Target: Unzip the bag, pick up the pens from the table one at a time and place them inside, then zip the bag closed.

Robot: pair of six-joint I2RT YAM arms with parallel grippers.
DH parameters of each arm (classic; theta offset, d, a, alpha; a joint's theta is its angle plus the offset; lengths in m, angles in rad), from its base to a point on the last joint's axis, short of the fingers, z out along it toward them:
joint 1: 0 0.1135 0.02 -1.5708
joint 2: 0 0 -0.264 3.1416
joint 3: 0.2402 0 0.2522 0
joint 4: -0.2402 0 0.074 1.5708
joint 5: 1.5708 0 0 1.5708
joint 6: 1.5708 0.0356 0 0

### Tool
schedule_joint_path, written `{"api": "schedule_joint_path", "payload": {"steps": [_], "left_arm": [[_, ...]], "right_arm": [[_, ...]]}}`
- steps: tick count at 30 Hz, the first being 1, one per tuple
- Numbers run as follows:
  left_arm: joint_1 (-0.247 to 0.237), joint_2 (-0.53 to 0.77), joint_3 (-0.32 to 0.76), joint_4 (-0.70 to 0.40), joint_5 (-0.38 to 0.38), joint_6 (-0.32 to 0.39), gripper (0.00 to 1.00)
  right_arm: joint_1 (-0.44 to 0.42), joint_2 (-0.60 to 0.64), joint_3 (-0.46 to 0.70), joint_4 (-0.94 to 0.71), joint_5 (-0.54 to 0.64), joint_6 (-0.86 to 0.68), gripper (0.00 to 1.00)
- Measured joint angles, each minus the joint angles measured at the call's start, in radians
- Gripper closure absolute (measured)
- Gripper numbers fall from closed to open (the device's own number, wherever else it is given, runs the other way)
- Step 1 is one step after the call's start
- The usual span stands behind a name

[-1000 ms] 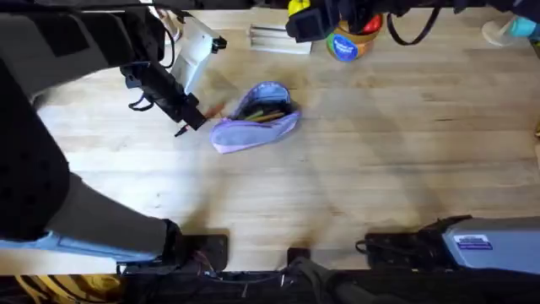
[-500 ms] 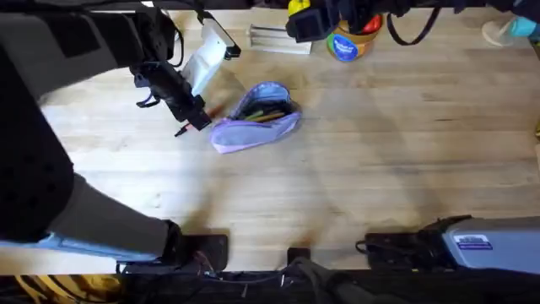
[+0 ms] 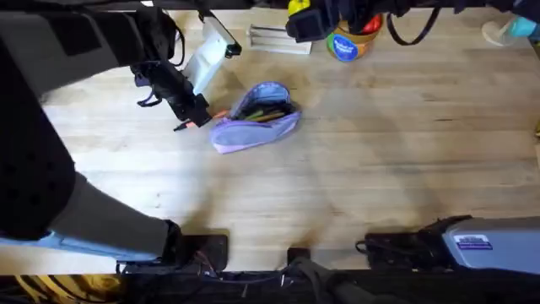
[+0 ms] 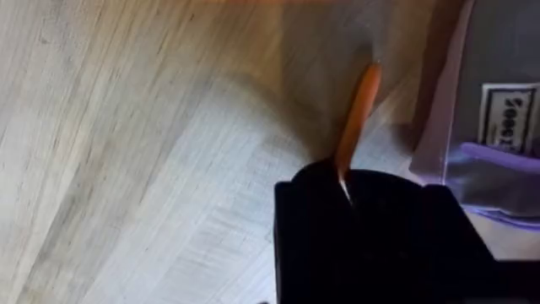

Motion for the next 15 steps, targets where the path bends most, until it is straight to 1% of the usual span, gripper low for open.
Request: {"api": "schedule_joint_path", "payload": {"steps": [11, 14, 15], "left_arm": [[-0.002, 0.005, 0.024, -0.031, 0.008, -0.047, 0.961], [-0.011, 0.002, 0.025, -0.049, 0.031, -0.073, 0.96], [-0.021, -0.033, 0.025, -0.049, 0.043, -0.112, 0.96]], "right_arm": [[0.0, -0.007, 0.0, 0.034, 0.0, 0.0, 0.004], [0.0, -0.029, 0.0, 0.038, 0.006, 0.0, 0.004], [0.0, -0.067, 0.0, 0.035, 0.044, 0.0, 0.004]]}}
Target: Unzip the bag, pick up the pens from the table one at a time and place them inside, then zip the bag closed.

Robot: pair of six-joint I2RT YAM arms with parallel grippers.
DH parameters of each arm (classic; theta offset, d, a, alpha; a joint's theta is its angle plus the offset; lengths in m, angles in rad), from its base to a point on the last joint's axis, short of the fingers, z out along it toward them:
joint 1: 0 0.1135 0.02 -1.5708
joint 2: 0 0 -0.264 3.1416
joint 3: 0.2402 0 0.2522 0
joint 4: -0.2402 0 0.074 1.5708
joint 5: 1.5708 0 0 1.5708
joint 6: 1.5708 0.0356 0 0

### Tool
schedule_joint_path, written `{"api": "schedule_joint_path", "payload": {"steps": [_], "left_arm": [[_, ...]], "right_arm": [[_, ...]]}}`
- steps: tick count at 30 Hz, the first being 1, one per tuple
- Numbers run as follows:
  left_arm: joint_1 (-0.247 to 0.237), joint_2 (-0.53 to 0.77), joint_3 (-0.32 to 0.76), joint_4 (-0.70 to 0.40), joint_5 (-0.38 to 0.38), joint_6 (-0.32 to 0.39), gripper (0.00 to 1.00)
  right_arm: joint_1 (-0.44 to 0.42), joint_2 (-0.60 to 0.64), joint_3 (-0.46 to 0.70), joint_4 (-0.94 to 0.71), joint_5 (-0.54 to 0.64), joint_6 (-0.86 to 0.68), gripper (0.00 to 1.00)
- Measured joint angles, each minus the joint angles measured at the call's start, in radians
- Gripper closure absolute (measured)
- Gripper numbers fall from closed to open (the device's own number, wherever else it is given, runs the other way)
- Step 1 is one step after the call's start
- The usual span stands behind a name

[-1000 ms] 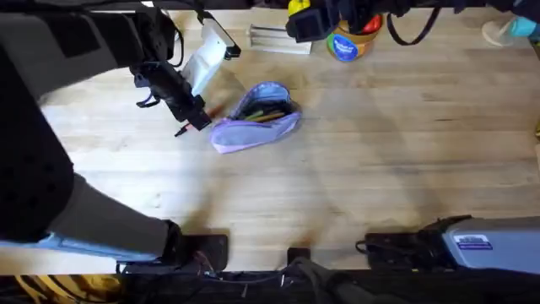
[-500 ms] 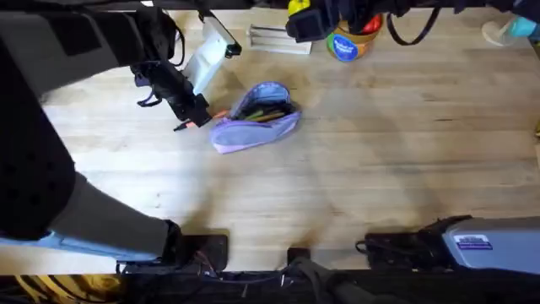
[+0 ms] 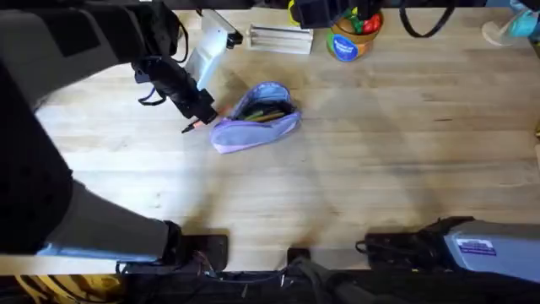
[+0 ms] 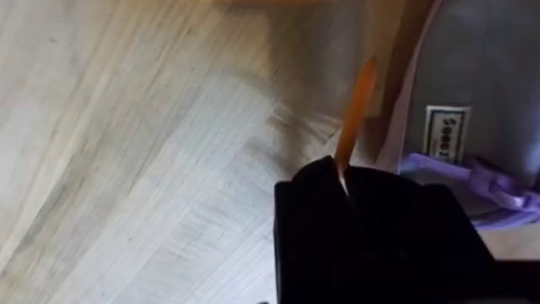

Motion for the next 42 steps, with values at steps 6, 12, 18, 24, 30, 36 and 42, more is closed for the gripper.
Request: {"api": "schedule_joint_path", "payload": {"steps": [6, 12, 18, 24, 30, 36, 42], "left_arm": [[-0.002, -0.193, 0.0, 0.0, 0.012, -0.09, 0.96], [-0.004, -0.359, 0.003, 0.0, 0.094, -0.131, 0.96], [-0.054, -0.429, 0.004, 0.013, 0.208, -0.211, 0.96], [-0.162, -0.428, 0.004, 0.106, 0.322, -0.288, 0.96], [-0.285, -0.417, 0.004, 0.233, 0.346, -0.384, 0.958], [-0.377, -0.306, 0.004, 0.248, 0.339, -0.469, 0.958], [-0.393, -0.223, 0.004, 0.218, 0.274, -0.514, 0.958]], "right_arm": [[0.0, -0.088, 0.0, -0.002, 0.094, 0.0, 0.003], [-0.007, -0.145, 0.0, -0.111, 0.123, 0.0, 0.004], [-0.041, -0.14, 0.0, -0.269, 0.133, 0.0, 0.003], [-0.085, -0.14, -0.002, -0.352, 0.134, 0.0, 0.003], [-0.093, -0.14, -0.058, -0.35, 0.133, 0.0, 0.003], [-0.093, -0.14, -0.116, -0.353, 0.122, 0.001, 0.003], [-0.093, -0.14, -0.12, -0.352, 0.109, 0.003, 0.003]]}}
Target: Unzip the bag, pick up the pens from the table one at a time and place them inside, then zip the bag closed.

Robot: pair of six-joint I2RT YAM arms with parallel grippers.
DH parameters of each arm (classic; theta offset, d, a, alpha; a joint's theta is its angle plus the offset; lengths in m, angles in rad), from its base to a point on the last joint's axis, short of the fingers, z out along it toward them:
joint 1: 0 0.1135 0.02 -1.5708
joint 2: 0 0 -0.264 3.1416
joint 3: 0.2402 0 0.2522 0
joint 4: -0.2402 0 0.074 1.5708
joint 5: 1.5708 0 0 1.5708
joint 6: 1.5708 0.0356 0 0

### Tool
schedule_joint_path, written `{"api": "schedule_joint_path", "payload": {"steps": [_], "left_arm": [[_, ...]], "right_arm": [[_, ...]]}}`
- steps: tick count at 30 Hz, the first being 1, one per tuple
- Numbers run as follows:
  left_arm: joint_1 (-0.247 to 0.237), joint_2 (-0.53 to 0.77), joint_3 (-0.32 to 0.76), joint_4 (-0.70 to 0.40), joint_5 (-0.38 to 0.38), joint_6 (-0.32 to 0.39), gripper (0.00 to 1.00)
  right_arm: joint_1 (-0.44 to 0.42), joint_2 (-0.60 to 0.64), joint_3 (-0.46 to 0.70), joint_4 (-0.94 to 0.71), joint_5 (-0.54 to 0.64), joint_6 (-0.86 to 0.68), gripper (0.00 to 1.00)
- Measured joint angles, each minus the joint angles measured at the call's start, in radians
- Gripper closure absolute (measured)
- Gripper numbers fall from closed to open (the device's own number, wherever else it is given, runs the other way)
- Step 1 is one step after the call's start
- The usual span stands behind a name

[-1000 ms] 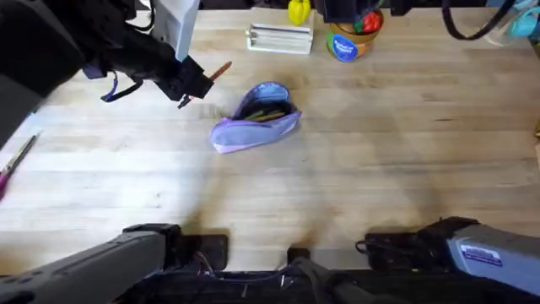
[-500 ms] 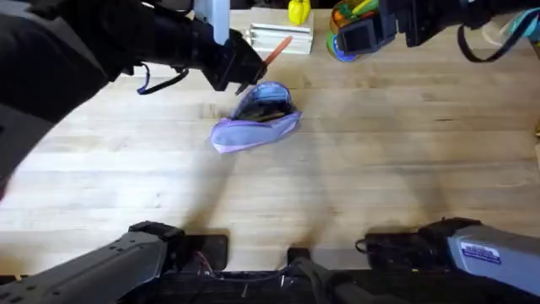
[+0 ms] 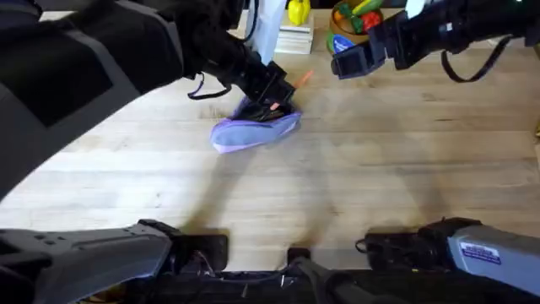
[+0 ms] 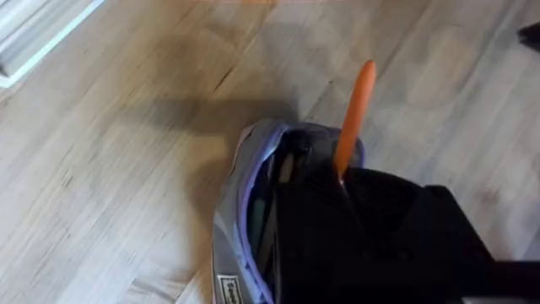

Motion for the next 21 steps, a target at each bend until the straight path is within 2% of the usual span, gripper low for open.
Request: {"api": "schedule_joint_path", "payload": {"steps": [3, 14, 17, 21], "left_arm": [[0.001, -0.004, 0.0, -0.027, -0.062, -0.007, 0.958], [0.001, 0.002, 0.0, -0.239, -0.267, 0.001, 0.958], [0.001, 0.006, 0.0, -0.245, -0.312, 0.016, 0.958], [0.001, 0.015, 0.0, -0.244, -0.319, 0.02, 0.958]], "right_arm": [[0.0, 0.0, 0.0, 0.0, 0.0, 0.0, 0.003], [0.0, 0.0, 0.0, 0.021, -0.001, 0.0, 0.003], [0.0, 0.0, 0.0, 0.03, -0.001, 0.0, 0.003], [0.0, 0.0, 0.0, 0.04, -0.003, 0.0, 0.003]]}}
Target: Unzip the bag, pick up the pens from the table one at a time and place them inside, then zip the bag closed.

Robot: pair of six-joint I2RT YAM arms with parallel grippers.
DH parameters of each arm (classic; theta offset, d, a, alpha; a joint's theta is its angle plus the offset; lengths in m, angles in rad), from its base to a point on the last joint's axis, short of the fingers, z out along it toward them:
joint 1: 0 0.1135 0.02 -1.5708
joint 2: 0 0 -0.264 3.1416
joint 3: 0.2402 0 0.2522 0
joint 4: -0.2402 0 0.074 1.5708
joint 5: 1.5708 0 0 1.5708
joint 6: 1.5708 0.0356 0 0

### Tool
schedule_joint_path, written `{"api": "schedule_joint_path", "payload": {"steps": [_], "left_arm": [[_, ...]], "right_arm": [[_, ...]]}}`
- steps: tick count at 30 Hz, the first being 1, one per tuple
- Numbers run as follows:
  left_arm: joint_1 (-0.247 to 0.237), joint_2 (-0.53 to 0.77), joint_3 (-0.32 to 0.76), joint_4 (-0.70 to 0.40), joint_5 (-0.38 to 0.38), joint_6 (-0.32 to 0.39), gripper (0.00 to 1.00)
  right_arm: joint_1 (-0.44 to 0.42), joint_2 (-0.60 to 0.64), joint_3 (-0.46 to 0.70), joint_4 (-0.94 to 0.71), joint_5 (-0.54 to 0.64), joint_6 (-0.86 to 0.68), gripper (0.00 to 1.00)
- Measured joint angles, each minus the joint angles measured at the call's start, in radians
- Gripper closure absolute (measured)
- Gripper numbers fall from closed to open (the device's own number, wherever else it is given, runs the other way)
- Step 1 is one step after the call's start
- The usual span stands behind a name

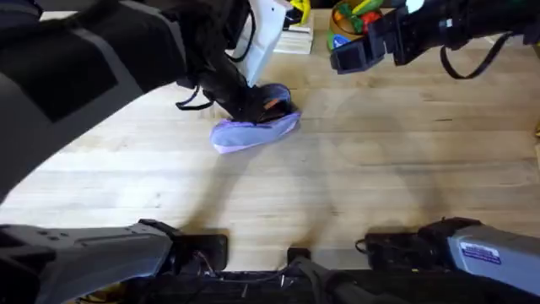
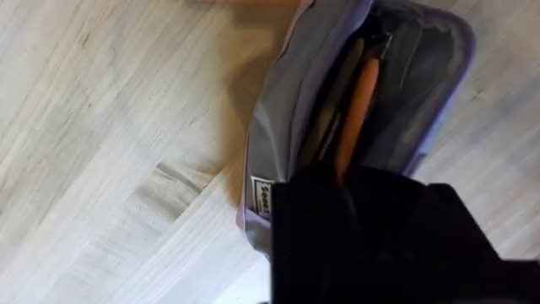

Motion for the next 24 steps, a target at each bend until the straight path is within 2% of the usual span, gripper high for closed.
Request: {"api": "schedule_joint_path", "payload": {"steps": [1, 2, 7, 8, 16, 24], "left_arm": [[0.0, 0.006, 0.001, 0.0, 0.001, 0.003, 0.941], [0.0, 0.017, 0.001, 0.004, -0.001, 0.01, 0.858], [0.0, 0.086, 0.002, 0.047, 0.035, 0.007, 0.084], [0.0, 0.097, 0.002, 0.046, 0.045, 0.007, 0.034], [0.004, 0.08, 0.002, 0.047, 0.09, 0.031, 0.008], [0.029, -0.124, 0.002, 0.035, 0.109, 0.048, 0.007]], "right_arm": [[0.0, 0.0, 0.0, 0.001, 0.0, 0.0, 0.003], [0.0, 0.0, 0.0, 0.002, 0.0, 0.0, 0.003], [0.0, 0.0, 0.0, 0.005, 0.0, 0.0, 0.003], [0.0, 0.0, 0.0, 0.006, 0.0, 0.0, 0.003], [0.0, 0.0, 0.0, 0.006, 0.0, 0.0, 0.003], [0.0, 0.0, 0.0, 0.006, 0.0, 0.0, 0.003]]}}
